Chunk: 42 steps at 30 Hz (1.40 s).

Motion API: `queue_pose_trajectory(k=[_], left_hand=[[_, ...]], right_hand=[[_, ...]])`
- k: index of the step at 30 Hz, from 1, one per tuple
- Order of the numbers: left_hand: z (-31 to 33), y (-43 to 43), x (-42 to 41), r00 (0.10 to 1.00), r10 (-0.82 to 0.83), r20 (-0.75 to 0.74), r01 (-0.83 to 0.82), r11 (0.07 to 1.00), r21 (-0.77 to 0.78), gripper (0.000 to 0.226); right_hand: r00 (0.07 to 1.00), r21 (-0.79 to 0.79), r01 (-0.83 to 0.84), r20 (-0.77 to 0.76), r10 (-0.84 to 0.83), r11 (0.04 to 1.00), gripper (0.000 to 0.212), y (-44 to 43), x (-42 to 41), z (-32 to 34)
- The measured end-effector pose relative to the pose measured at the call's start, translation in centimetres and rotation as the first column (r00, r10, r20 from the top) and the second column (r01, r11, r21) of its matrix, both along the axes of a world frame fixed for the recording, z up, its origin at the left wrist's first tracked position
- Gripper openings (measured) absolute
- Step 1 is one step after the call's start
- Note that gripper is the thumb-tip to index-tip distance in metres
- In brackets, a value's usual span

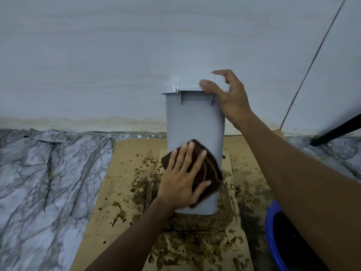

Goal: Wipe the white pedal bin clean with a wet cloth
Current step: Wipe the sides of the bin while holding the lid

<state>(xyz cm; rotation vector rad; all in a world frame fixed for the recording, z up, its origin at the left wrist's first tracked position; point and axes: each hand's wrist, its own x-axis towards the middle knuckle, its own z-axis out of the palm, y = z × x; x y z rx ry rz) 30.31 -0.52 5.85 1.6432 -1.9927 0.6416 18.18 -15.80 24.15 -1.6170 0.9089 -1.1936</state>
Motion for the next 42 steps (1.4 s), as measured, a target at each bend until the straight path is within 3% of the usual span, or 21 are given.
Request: queue_pose_trajectory(k=[6, 11, 16, 20, 27, 33, 35, 37, 39, 42], left_hand=[[3.0, -2.9, -0.2, 0.998, 0.041, -0.053, -0.046, 0.995, -0.084, 0.077], [-2.3, 1.0, -1.8, 0.994, 0.038, -0.104, -0.042, 0.999, -0.032, 0.073], [-7.2, 5.0, -2.6, 0.996, -0.033, 0.083, 0.025, 0.995, 0.095, 0.069], [-3.6, 2.8, -1.3, 0.986, -0.108, 0.123, 0.097, 0.991, 0.093, 0.063], [8.1, -5.8, 1.1, 0.997, 0.0, -0.072, -0.005, 0.997, -0.08, 0.062], [3.4, -2.7, -1.5, 0.999, -0.009, -0.046, 0.008, 1.0, -0.03, 0.066], [0.1, -0.2, -2.7, 0.996, -0.079, 0.041, 0.078, 0.996, 0.044, 0.067], [-2.7, 1.9, -3.3, 0.956, -0.194, 0.22, 0.166, 0.976, 0.139, 0.071], [-4.2, 3.1, -3.4, 0.851, -0.311, 0.424, 0.216, 0.942, 0.258, 0.074], [-4.0, 3.4, -2.6, 0.646, -0.477, 0.596, 0.276, 0.874, 0.401, 0.067]], right_hand=[[1.0, 0.007, 0.0, 0.001, 0.0, 1.0, 0.062, 0.0, -0.3, 0.2], [1.0, 0.012, 0.004, -0.002, -0.004, 1.0, 0.069, 0.0, -0.2, 0.4], [1.0, 0.028, -0.002, -0.011, 0.002, 1.0, 0.065, -0.1, -0.3, 0.2], [1.0, 0.031, -0.011, -0.006, 0.011, 0.999, 0.066, 0.1, -0.2, 0.4], [1.0, 0.022, -0.006, 0.007, 0.006, 1.0, 0.061, 0.1, 0.3, 0.6], [1.0, 0.035, -0.015, 0.01, 0.015, 0.999, 0.065, -0.1, -0.1, 0.2], [1.0, 0.037, -0.008, 0.019, 0.007, 0.999, 0.063, -0.1, -0.1, 0.2], [1.0, 0.033, -0.003, 0.017, 0.002, 0.999, 0.057, -0.1, -0.1, 0.1], [1.0, 0.036, -0.008, 0.008, 0.008, 0.999, 0.054, -0.1, -0.4, 0.0], [1.0, 0.039, -0.015, 0.006, 0.015, 0.999, 0.056, 0.0, -0.8, 0.0]])
